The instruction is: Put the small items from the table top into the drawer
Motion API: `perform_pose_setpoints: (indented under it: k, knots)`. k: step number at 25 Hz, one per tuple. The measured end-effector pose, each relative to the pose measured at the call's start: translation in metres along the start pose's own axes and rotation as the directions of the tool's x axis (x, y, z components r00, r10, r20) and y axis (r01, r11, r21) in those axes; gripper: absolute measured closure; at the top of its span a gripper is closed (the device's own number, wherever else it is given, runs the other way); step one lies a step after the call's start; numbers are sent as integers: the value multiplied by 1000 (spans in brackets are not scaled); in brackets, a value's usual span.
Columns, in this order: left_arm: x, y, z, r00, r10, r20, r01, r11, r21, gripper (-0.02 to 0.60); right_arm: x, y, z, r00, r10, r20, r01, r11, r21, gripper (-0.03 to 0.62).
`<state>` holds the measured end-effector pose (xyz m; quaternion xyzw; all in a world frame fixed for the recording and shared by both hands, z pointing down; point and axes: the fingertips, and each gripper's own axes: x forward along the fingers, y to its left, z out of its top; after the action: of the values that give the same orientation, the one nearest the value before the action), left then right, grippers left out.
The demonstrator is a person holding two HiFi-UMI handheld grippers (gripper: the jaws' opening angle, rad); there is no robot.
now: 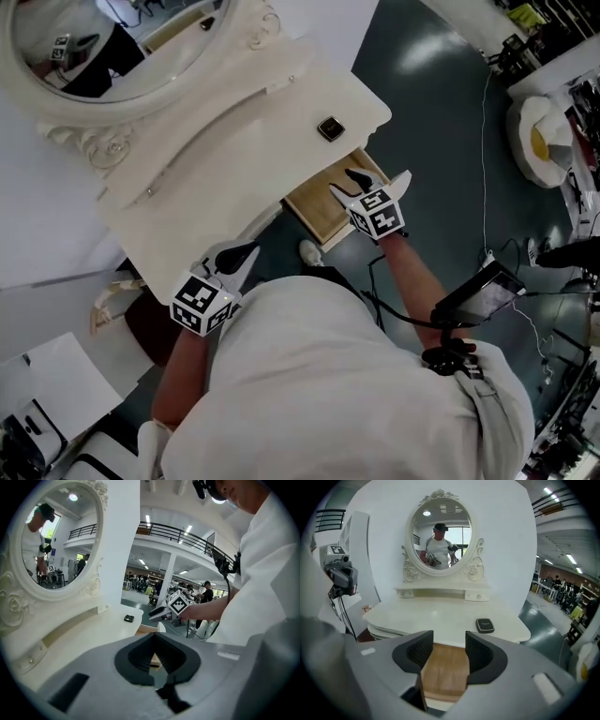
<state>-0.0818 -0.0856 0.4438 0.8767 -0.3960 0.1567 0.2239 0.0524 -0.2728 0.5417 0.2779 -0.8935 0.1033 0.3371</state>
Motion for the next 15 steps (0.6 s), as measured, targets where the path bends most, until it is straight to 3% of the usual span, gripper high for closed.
perform_pose_setpoints:
  k: [7,15]
  knots:
    - [40,7,31,993,118,-8,-118,991,-60,580,60,-94,1,1000,-7,-28,7,1000,-1,296]
    - [56,19,36,968,247,-43,-251,958,-141,580,132,-144,2,996,21,-81,-22,1000,-14,235]
